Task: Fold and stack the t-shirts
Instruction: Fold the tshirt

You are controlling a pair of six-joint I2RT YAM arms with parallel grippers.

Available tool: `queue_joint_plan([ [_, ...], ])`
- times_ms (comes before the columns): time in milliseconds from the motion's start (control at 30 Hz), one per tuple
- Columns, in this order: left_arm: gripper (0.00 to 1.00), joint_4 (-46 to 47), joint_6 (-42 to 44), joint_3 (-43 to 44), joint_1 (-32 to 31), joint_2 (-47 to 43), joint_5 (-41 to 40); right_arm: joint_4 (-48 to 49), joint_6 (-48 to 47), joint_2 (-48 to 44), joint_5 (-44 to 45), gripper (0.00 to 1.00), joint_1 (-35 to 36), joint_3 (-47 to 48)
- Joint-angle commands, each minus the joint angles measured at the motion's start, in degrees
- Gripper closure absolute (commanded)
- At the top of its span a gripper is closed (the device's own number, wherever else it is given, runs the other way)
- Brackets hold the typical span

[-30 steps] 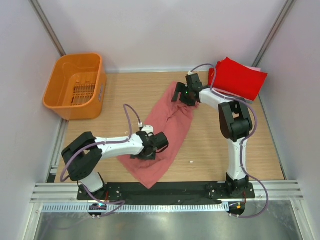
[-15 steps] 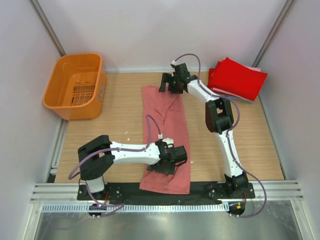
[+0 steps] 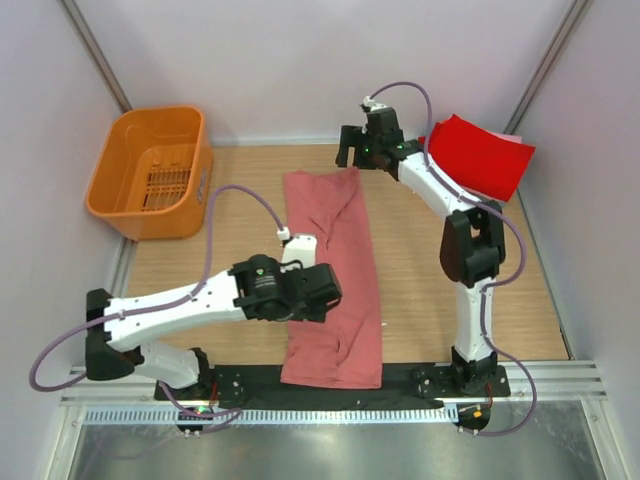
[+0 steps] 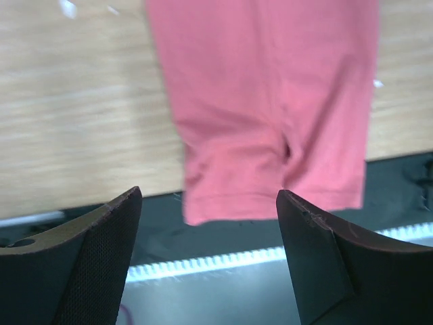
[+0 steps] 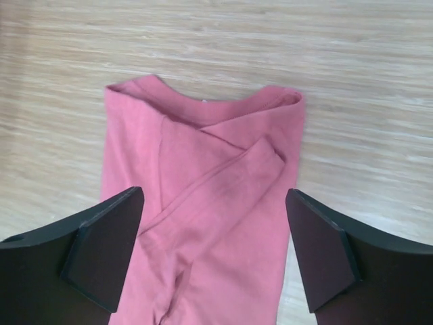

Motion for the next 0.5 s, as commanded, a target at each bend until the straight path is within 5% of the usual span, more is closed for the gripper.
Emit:
queue_joint_plan([
  [0,0.18,-5.8,6.7,0.4,3.4,-4.4,-9.5,5.1,1.3,-9.6,0.5,0.11,2.0,-7.5],
  [267,0.2,6.0,24.5,-4.8,17.8,-12.3,-12.1,-0.4,1.6,-6.9,2.5,0.44,8.6,-5.8],
  [467,0.2,13.6,30.6,-11.6,22.4,-16.0,-12.3,-10.6,1.5,1.4,13.3,0.45,13.4,6.3],
])
